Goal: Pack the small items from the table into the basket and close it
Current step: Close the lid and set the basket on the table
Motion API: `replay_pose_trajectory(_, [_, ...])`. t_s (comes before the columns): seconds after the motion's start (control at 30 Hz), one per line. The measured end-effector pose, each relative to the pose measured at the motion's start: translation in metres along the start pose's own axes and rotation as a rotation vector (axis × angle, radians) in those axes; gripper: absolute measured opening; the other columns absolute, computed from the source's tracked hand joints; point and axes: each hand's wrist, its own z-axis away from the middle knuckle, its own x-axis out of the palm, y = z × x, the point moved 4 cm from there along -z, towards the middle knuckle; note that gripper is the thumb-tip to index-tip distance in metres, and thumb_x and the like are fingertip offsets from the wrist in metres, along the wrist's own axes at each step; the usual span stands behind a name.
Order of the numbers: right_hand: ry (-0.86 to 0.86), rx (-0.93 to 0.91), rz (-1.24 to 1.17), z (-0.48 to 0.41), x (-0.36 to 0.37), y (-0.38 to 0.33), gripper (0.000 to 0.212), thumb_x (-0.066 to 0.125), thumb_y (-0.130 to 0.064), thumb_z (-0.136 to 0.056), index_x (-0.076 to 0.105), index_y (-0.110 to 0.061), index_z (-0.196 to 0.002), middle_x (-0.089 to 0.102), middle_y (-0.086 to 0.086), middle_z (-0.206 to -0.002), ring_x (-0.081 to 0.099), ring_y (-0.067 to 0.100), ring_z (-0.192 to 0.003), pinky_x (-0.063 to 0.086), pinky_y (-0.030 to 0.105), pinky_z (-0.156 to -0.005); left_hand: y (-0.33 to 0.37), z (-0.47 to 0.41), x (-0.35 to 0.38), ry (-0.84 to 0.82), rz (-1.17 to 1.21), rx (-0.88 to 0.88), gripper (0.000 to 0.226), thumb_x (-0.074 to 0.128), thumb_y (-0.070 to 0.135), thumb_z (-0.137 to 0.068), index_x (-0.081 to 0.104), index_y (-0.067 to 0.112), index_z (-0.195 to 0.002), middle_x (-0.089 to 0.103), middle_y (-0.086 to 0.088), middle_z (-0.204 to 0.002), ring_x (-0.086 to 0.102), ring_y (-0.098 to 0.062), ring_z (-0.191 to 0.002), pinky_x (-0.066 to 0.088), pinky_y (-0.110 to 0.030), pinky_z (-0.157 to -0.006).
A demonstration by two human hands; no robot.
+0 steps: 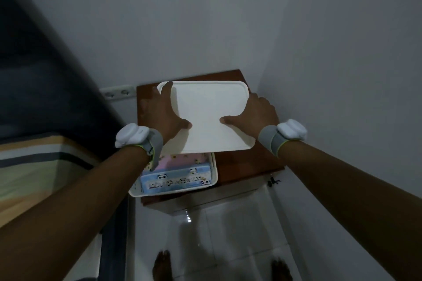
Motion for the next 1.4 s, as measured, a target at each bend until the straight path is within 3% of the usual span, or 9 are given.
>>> replay_pose_trajectory(0.5, [-0.229, -0.064, 0.152, 0.035, 0.113, -0.035, 0.091, 0.071, -0.079, -0.057, 0.059, -0.014, -0.121, 0.070, 0.004, -0.110, 0.067, 0.025, -0.094, 0.056, 0.034, -0.074, -0.124, 0.032, 0.030, -0.179, -0.034, -0.220, 0.118, 0.092, 0.036, -0.060, 0.021, 0.033, -0.155, 0.036, -0.008, -0.153, 0.024, -0.043, -0.140, 0.033, -0.060, -0.109])
replay_pose_trajectory(0.8, [-0.282, -0.066, 0.205, 0.042, 0.132, -0.034, 0.080, 0.070, -0.071, -0.069, 0.057, -0.012, -0.124, 0.068, 0.006, -0.114, 0.067, 0.027, -0.097, 0.056, 0.037, -0.081, -0.155, 0.031, 0.045, -0.264, 0.019, -0.241, 0.112, 0.089, 0.035, -0.068, 0.022, 0.027, -0.157, 0.037, -0.007, -0.156, 0.031, -0.038, -0.141, 0.035, -0.050, -0.110])
replay_pose_trajectory(0.9, [-0.310, -0.017, 0.081, 0.041, 0.133, -0.030, 0.056, 0.057, -0.053, -0.092, 0.060, -0.009, -0.126, 0.068, 0.009, -0.117, 0.064, 0.033, -0.105, 0.051, 0.034, -0.085, -0.170, 0.024, 0.040, -0.219, 0.209, -0.276, 0.092, 0.083, 0.029, -0.077, 0.032, 0.024, -0.154, 0.047, -0.007, -0.150, 0.046, -0.032, -0.134, 0.043, -0.045, -0.108])
replay_pose_trajectory(1.0, [-0.337, 0.160, -0.280, 0.040, 0.135, -0.012, 0.039, 0.044, -0.033, -0.104, 0.069, -0.003, -0.100, 0.065, 0.014, -0.091, 0.061, 0.032, -0.089, 0.043, 0.031, -0.071, -0.195, 0.025, 0.038, -0.197, 0.423, -0.457, 0.077, 0.079, 0.015, -0.083, 0.041, 0.011, -0.149, 0.055, -0.015, -0.142, 0.057, -0.034, -0.123, 0.048, -0.050, -0.104])
replay_pose_trajectory(1.07, [-0.399, 0.320, -0.541, 0.042, 0.138, -0.003, 0.036, 0.044, -0.027, -0.105, 0.067, -0.002, -0.093, 0.061, 0.011, -0.082, 0.057, 0.027, -0.079, 0.043, 0.028, -0.060, -0.210, 0.031, 0.043, -0.253, 0.557, -0.602, 0.047, 0.076, 0.012, -0.086, 0.059, -0.001, -0.128, 0.063, -0.021, -0.130, 0.065, -0.034, -0.108, 0.054, -0.049, -0.097])
replay_pose_trajectory(1.13, [-0.447, 0.389, -0.634, 0.041, 0.140, 0.000, 0.033, 0.045, -0.027, -0.105, 0.065, -0.004, -0.092, 0.062, 0.007, -0.080, 0.057, 0.022, -0.072, 0.041, 0.025, -0.052, -0.216, 0.036, 0.048, -0.346, 0.685, -0.669, 0.017, 0.072, 0.012, -0.089, 0.068, -0.002, -0.098, 0.068, -0.024, -0.121, 0.068, -0.030, -0.095, 0.058, -0.044, -0.089])
replay_pose_trajectory(1.23, [-0.455, 0.399, -0.630, 0.033, 0.143, -0.003, 0.037, 0.047, -0.027, -0.104, 0.066, 0.004, -0.102, 0.066, 0.015, -0.091, 0.059, 0.025, -0.077, 0.046, 0.025, -0.058, -0.221, 0.028, 0.049, -0.402, 0.767, -0.662, 0.026, 0.069, 0.011, -0.090, 0.068, -0.011, -0.104, 0.069, -0.024, -0.116, 0.072, -0.021, -0.079, 0.063, -0.028, -0.066])
replay_pose_trajectory(1.33, [-0.407, 0.366, -0.593, 0.024, 0.139, -0.004, 0.046, 0.049, -0.027, -0.103, 0.064, 0.016, -0.110, 0.068, 0.030, -0.107, 0.060, 0.030, -0.085, 0.051, 0.031, -0.063, -0.218, 0.020, 0.047, -0.416, 0.769, -0.629, 0.037, 0.069, 0.012, -0.090, 0.065, -0.014, -0.115, 0.070, -0.022, -0.116, 0.070, -0.027, -0.090, 0.062, -0.029, -0.067])
replay_pose_trajectory(1.4, [-0.387, 0.348, -0.578, 0.014, 0.135, -0.011, 0.049, 0.050, -0.029, -0.103, 0.063, 0.017, -0.111, 0.067, 0.033, -0.113, 0.065, 0.037, -0.088, 0.058, 0.044, -0.076, -0.218, 0.004, 0.042, -0.413, 0.778, -0.602, 0.036, 0.070, 0.012, -0.089, 0.066, -0.015, -0.114, 0.070, -0.022, -0.113, 0.069, -0.024, -0.084, 0.062, -0.024, -0.061])
